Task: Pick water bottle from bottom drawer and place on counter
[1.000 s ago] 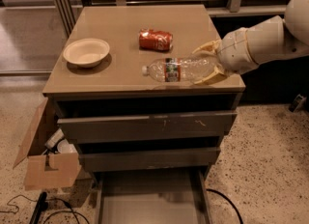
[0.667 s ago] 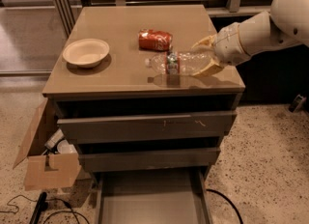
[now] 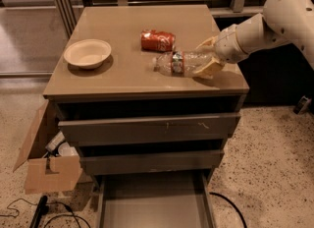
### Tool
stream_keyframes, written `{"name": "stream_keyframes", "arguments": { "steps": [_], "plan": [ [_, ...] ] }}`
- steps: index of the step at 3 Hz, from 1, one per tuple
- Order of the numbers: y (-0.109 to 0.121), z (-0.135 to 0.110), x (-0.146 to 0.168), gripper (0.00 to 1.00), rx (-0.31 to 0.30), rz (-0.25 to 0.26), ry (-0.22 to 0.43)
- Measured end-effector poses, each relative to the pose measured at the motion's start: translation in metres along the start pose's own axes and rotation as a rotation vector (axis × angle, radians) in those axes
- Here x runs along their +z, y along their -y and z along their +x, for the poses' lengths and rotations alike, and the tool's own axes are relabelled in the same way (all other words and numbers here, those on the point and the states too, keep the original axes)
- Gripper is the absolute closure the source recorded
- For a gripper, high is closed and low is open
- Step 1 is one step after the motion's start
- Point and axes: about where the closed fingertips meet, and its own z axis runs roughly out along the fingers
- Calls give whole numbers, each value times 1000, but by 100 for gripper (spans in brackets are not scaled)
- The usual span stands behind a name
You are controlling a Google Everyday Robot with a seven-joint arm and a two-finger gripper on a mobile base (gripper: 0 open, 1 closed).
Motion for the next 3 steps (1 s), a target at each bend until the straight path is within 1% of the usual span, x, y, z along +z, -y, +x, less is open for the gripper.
{"name": "stream_keyframes", "arguments": {
  "steps": [1,2,3],
  "plan": [
    [2,8,4,100,15,-8,-10],
    [2,8,4,84,16,-8,-10],
    [2,8,4,59,16,-8,-10]
  ]
}}
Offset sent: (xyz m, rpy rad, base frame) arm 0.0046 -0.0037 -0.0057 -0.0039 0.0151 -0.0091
